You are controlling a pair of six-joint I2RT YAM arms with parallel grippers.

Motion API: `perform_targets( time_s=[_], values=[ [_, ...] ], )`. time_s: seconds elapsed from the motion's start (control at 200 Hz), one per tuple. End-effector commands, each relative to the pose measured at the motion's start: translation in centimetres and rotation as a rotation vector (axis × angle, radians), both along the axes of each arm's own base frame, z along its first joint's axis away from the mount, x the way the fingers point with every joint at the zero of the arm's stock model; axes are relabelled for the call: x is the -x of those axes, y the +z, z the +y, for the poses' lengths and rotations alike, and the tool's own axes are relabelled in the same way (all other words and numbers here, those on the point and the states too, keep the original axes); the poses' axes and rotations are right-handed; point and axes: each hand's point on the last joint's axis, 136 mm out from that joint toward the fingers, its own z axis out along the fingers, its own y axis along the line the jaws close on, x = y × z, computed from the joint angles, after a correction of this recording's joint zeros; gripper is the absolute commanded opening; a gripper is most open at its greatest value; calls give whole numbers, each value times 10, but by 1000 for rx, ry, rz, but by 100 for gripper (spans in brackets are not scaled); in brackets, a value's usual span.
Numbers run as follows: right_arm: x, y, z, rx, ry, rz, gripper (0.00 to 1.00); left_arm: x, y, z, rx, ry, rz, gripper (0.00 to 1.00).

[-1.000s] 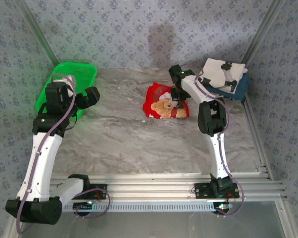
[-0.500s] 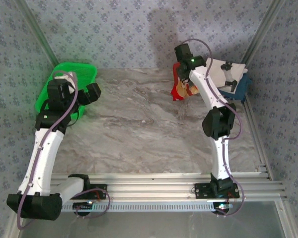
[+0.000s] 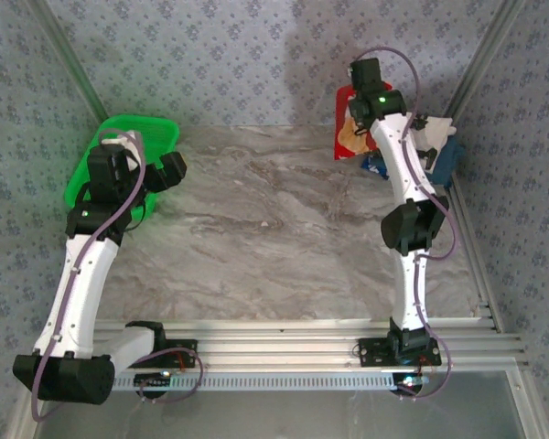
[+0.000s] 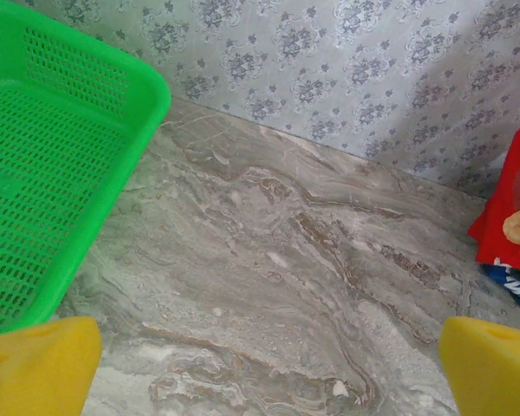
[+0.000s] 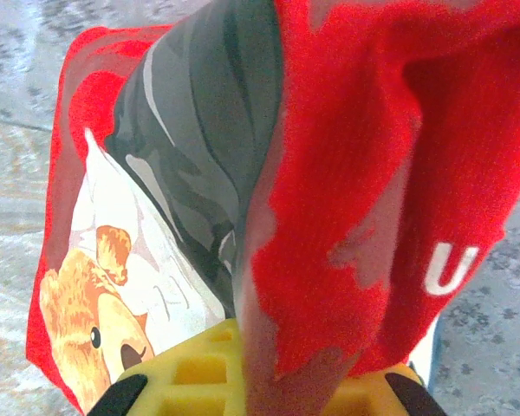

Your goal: Fold and stack the t-shirts

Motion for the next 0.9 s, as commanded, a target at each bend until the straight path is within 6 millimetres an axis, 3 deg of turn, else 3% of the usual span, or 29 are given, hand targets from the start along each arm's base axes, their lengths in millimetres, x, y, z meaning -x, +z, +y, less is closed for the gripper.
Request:
perform_targets(
  time_s=[0.0,0.185,0.37,0.62,0.72,0.759,0.824,0.894],
  values=[
    [0,51,-30,20,-49,-134,0,-5,0,0,-19,-9,-14,100],
    [4,48,-70,-6,-105,-123,0,-7,-4,0,-14,-10,-2,100],
    [5,29,-111,-47,-168,-87,0,-8,-6,-1,-7,-12,9,100],
    [0,-24,-158,-90,-248,-3,0,-9,-10,-3,-3,-22,29,100],
    [-3,-39,-184,-94,-307,-1,6,-9,-14,-3,-17,-25,50,100],
    [-5,-45,-195,-96,-328,0,14,-8,-15,-3,-28,-32,55,100],
    [-5,-56,-208,-100,-361,8,45,-7,-16,-1,-44,-31,63,100],
    [-2,-64,-220,-105,-402,13,62,-6,-16,-2,-46,-35,69,100]
  ],
)
